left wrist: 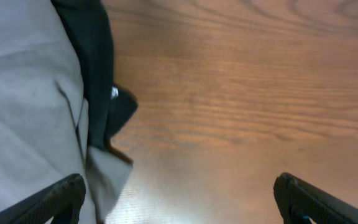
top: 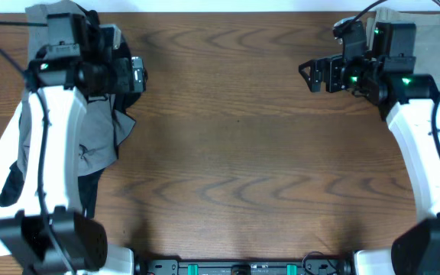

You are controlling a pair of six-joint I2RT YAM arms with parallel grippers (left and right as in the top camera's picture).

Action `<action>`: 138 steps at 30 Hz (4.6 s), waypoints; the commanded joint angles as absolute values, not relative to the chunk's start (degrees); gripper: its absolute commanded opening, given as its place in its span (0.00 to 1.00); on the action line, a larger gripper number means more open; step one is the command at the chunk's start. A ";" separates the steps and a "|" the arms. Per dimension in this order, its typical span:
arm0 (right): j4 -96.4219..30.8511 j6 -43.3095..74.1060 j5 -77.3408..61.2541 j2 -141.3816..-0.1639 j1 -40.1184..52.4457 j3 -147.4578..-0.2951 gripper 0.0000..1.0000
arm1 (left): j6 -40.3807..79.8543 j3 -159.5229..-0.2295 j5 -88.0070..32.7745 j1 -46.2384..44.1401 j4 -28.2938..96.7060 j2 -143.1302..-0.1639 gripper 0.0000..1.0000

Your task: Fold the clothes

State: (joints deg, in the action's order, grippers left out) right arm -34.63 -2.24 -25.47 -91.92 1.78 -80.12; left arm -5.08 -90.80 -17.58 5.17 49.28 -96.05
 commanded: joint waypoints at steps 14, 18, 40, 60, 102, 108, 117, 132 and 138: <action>-32.12 2.55 -24.34 -98.17 3.14 -81.54 0.99 | -5.80 -92.12 10.39 7.01 28.29 -109.69 0.98; -31.83 2.57 -24.18 -100.79 3.55 -81.54 0.99 | -7.73 -92.12 10.94 7.01 25.96 -113.58 0.98; -30.85 3.20 -24.21 -105.16 4.21 -81.54 0.98 | -7.77 -92.05 14.24 7.11 23.03 -123.68 0.21; -28.84 7.20 -24.23 -104.84 3.84 -81.56 0.93 | -7.44 -92.51 8.69 -1.76 22.24 -94.41 0.06; -35.11 7.66 -24.40 -100.07 0.89 -81.62 0.97 | -9.82 -91.22 22.35 4.93 17.65 -124.29 0.21; -35.09 7.66 -24.38 -100.07 1.08 -81.62 0.98 | -9.78 -91.26 26.85 4.84 18.57 -122.52 0.06; -35.05 7.66 -23.99 -100.07 1.17 -81.62 0.97 | -7.20 -91.64 26.00 2.00 20.32 -110.59 0.06; -34.33 7.66 -24.01 -100.07 -1.19 -81.62 0.98 | -4.54 -91.64 18.55 -17.04 34.85 -94.78 0.06; -35.53 7.68 -24.23 -100.07 -3.53 -81.62 0.98 | 0.12 -91.64 17.74 -22.11 41.47 -94.80 0.06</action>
State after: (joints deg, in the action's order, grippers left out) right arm -35.22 7.22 -23.92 -101.12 -2.44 -80.53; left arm -3.33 -91.26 18.13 -20.73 40.21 -95.04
